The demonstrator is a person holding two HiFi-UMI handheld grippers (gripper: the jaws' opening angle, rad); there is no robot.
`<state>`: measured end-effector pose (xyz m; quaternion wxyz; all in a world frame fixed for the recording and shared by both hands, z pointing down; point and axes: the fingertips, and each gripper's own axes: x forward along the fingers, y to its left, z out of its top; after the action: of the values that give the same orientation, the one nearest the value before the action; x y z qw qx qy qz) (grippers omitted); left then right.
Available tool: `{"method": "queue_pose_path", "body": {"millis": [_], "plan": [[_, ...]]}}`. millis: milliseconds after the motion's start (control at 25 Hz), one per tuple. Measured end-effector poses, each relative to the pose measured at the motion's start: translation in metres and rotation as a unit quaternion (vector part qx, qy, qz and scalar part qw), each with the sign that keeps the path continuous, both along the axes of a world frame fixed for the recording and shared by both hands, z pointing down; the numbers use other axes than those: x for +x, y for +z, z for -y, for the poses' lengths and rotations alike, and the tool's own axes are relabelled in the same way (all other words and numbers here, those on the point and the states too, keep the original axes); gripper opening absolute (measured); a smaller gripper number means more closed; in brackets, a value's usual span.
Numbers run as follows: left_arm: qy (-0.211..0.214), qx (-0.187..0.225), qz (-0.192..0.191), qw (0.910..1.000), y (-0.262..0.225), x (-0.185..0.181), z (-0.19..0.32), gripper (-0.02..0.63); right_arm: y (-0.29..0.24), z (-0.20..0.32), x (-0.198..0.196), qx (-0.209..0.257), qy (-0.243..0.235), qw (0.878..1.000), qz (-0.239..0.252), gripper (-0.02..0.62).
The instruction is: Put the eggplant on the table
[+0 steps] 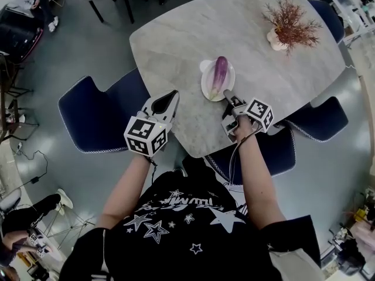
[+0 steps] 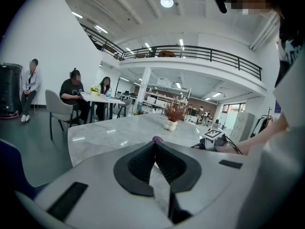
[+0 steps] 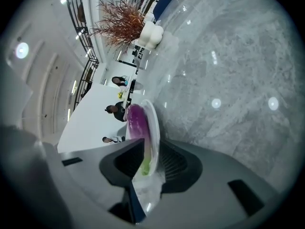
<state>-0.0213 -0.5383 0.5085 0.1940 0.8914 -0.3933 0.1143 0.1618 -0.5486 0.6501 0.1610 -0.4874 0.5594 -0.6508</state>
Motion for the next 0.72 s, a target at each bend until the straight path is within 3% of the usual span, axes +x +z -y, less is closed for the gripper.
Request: {"method": "queue_pose_path", "body": {"millis": [280,720], "plan": [[-0.006,0.0,-0.003,1.0,-0.006,-0.019,-0.015,0.008,0.001,-0.016,0.001,-0.013,-0.006,0.998,-0.053,0.083],[0.021,0.013,-0.011,0.9996,-0.022,-0.018,-0.052,0.008,-0.033,-0.058,-0.012,0.026,-0.002,0.999,-0.041,0.081]]}}
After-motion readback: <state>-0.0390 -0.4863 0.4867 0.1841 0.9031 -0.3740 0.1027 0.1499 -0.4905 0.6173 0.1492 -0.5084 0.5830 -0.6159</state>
